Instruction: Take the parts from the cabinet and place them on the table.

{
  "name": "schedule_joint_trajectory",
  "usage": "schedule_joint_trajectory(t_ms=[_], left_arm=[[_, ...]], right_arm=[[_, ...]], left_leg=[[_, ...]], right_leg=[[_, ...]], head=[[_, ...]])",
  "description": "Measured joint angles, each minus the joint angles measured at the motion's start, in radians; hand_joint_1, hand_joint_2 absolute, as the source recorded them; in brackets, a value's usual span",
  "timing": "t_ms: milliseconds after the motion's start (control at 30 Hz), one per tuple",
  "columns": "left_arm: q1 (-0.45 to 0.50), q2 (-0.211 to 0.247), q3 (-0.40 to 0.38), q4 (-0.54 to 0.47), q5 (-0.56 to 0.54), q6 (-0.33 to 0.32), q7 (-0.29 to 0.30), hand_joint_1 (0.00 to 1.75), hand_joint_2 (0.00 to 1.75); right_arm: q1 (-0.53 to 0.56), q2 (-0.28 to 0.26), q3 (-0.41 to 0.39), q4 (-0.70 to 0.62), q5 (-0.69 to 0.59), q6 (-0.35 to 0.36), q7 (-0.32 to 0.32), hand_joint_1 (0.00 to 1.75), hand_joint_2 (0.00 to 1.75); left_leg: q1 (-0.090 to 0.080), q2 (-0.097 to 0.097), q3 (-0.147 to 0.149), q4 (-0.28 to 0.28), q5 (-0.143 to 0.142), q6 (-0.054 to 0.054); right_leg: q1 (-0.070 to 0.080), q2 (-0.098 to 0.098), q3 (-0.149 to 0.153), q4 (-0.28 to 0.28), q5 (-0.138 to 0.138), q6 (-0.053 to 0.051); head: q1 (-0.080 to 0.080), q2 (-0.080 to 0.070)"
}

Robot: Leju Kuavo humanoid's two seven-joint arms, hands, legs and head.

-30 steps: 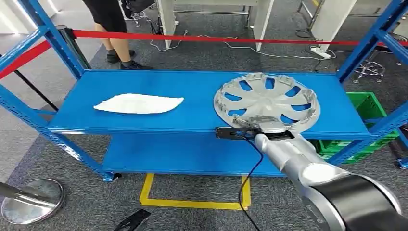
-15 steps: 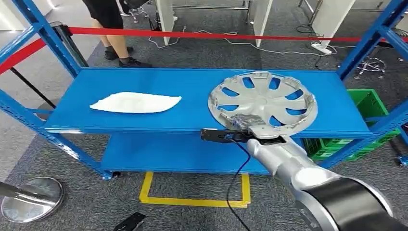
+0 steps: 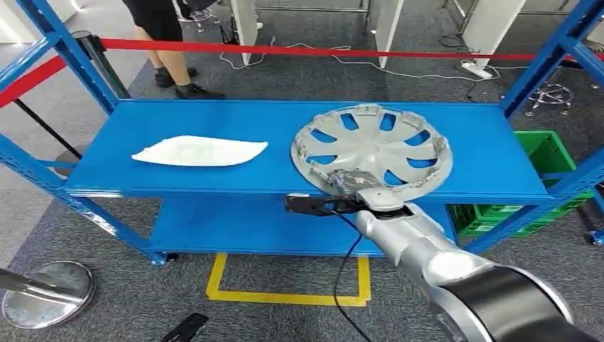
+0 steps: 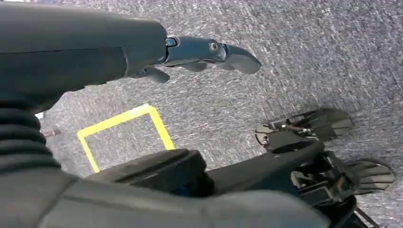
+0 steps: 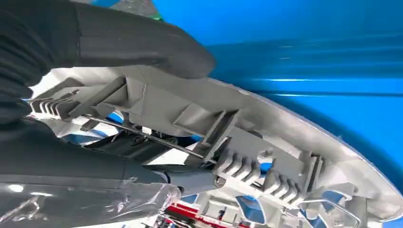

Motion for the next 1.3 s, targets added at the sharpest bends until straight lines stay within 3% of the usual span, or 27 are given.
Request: schedule_joint_trajectory(t_ms=[133,267,467,700,833,1067,1167,1300], left_arm=[[0.002,0.003,0.016,0.0,0.004,0.023,-0.008,0.0,1.75],[0.008,0.005,0.026,0.0,0.016,0.055,-0.016,0.0,1.75],[0.02,0.008,0.044,0.0,0.026,0.062,-0.028,0.0,1.75],[0.031,0.01,0.066,0.0,0.03,0.067,-0.034,0.0,1.75],[0.037,0.01,0.071,0.0,0.03,0.067,-0.037,0.0,1.75],[0.038,0.01,0.072,0.0,0.03,0.067,-0.037,0.0,1.75],[0.04,0.01,0.077,0.0,0.037,0.072,-0.042,0.0,1.75],[0.051,0.01,0.092,0.0,0.045,0.083,-0.05,0.0,1.75]], right_arm=[[-0.001,0.014,0.0,-0.009,-0.016,-0.053,-0.039,1.75,1.75],[-0.018,0.034,0.005,-0.048,-0.038,-0.169,-0.101,1.75,1.75],[-0.044,0.051,0.026,-0.139,-0.091,-0.267,-0.148,1.75,1.75],[-0.032,0.049,0.094,-0.298,-0.182,-0.347,-0.134,1.75,1.75],[-0.028,0.033,0.146,-0.409,-0.209,-0.341,-0.107,1.75,1.75],[-0.01,0.021,0.181,-0.473,-0.22,-0.34,-0.1,1.75,1.75],[0.004,0.008,0.2,-0.513,-0.257,-0.383,-0.096,1.75,1.75],[0.051,-0.037,0.23,-0.676,-0.278,-0.435,-0.068,1.75,1.75]], left_leg=[[0.0,0.0,-0.005,0.0,0.0,-0.001],[0.0,0.0,-0.008,0.0,0.001,-0.001],[0.0,0.0,-0.012,0.0,0.001,-0.002],[0.0,0.0,-0.014,0.0,0.001,-0.002],[0.0,0.0,-0.014,0.0,0.001,-0.002],[0.0,0.0,-0.014,0.0,0.001,-0.002],[0.0,0.0,-0.015,0.0,0.001,-0.002],[0.0,0.0,-0.017,0.0,0.001,-0.002]], right_leg=[[0.0,0.001,-0.005,0.001,0.0,0.0],[0.0,0.0,-0.008,0.001,0.0,0.0],[0.0,0.0,-0.011,0.001,0.0,0.0],[0.0,0.0,-0.015,0.001,0.0,0.0],[0.0,0.0,-0.015,0.001,0.0,0.0],[0.0,0.0,-0.015,0.001,0.0,0.0],[0.0,0.0,-0.015,0.001,0.0,0.0],[0.0,0.0,-0.018,0.001,0.0,0.0]], head=[[0.0,0.0],[0.0,0.0],[0.0,0.0],[0.0,0.0],[0.0,0.0],[0.0,0.0],[0.0,0.0],[0.0,0.0]])
